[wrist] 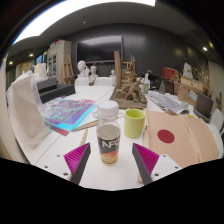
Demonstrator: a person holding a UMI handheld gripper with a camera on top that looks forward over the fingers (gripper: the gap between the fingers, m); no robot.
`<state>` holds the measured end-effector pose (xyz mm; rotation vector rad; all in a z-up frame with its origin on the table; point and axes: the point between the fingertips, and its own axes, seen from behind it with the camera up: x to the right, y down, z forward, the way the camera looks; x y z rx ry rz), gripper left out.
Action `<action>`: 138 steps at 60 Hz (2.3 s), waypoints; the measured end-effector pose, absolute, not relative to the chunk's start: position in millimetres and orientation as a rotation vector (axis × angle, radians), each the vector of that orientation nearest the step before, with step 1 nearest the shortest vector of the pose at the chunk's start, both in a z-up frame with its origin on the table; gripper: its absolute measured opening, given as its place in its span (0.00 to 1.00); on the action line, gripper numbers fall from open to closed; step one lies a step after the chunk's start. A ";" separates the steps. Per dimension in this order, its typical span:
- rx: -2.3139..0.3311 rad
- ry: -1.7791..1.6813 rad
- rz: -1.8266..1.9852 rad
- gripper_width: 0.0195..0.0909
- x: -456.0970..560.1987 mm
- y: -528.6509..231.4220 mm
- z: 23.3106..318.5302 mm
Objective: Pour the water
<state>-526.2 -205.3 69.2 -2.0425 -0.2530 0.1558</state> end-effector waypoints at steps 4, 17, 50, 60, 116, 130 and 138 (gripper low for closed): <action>-2.047 -0.218 0.151 0.92 -532.0 -186.0 55.3; -2.015 -0.149 0.173 0.36 -543.6 -147.7 36.1; -1.904 -0.085 0.228 0.07 -563.8 -123.4 98.9; -1.820 0.222 0.666 0.07 -597.9 -81.1 170.4; -1.639 0.921 1.456 0.07 -601.9 -20.0 211.6; -1.619 0.325 0.773 0.07 -514.2 -16.9 292.6; -1.630 0.168 0.398 0.07 -433.3 -5.1 285.6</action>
